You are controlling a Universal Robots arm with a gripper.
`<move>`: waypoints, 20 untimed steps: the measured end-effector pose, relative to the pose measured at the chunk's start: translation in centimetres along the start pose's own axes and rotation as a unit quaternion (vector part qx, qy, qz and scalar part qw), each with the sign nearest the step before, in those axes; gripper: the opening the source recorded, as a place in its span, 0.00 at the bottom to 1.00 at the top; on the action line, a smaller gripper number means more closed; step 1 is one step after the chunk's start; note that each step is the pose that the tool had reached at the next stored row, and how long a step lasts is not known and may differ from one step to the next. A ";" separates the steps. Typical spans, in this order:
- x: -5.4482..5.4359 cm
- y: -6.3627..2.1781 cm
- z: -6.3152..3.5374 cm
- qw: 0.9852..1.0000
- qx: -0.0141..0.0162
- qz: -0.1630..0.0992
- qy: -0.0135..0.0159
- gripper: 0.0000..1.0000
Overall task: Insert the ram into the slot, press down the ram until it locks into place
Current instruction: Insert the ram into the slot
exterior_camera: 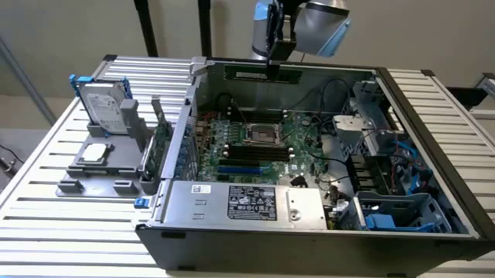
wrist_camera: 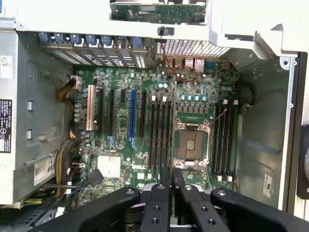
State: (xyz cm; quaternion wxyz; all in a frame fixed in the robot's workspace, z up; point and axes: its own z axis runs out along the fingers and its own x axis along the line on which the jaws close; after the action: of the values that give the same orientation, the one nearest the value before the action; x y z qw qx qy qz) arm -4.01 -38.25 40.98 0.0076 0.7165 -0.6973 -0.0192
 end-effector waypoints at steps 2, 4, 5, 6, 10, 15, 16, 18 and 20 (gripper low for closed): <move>0.0 0.00 0.00 1.000 0.000 0.000 0.000 0.13; 0.0 0.00 0.00 1.000 0.000 0.000 0.000 0.13; 0.0 0.00 0.00 1.000 0.000 0.000 0.000 0.13; 0.0 0.00 0.00 1.000 0.000 0.000 0.000 0.13; 0.0 0.01 0.06 1.000 0.002 0.000 0.000 0.13; 0.0 -0.03 0.96 1.000 0.002 0.000 0.000 0.13; 0.0 -0.03 1.14 1.000 0.002 0.000 0.000 0.13; 0.0 -0.06 1.50 1.000 0.002 0.000 0.000 0.13; 0.0 -0.13 1.86 1.000 0.002 0.000 0.000 0.13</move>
State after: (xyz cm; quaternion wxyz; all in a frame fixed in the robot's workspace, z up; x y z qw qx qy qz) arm -3.95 -38.25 39.11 0.0062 0.7165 -0.6973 -0.0175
